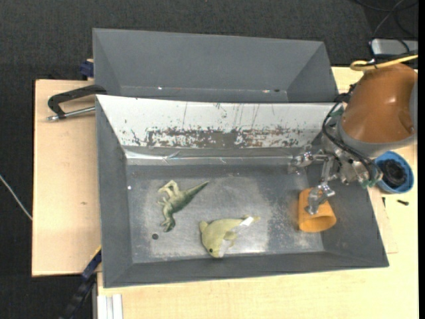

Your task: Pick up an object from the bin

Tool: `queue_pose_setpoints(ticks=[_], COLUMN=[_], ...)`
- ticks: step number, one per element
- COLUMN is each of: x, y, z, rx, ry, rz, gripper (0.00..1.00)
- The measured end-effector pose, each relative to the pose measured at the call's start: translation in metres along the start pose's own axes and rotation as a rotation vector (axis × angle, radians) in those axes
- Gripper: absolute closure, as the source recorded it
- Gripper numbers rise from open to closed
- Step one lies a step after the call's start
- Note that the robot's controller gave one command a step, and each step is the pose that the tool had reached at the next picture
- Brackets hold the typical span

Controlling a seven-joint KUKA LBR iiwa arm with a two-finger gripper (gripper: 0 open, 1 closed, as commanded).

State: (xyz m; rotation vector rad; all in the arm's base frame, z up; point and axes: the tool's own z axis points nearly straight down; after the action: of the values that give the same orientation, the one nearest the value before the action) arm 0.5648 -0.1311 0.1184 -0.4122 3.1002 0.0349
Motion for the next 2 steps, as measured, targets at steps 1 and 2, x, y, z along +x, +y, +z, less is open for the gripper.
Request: queue_pose_setpoints(ticks=[1,2], x=[0.036,0.073], y=[-0.014,-0.001], z=[-0.021,-0.010], rx=[0.021,0.014], ry=[0.013,0.022], rz=[-0.202,-0.457], gripper=[0.00,0.00])
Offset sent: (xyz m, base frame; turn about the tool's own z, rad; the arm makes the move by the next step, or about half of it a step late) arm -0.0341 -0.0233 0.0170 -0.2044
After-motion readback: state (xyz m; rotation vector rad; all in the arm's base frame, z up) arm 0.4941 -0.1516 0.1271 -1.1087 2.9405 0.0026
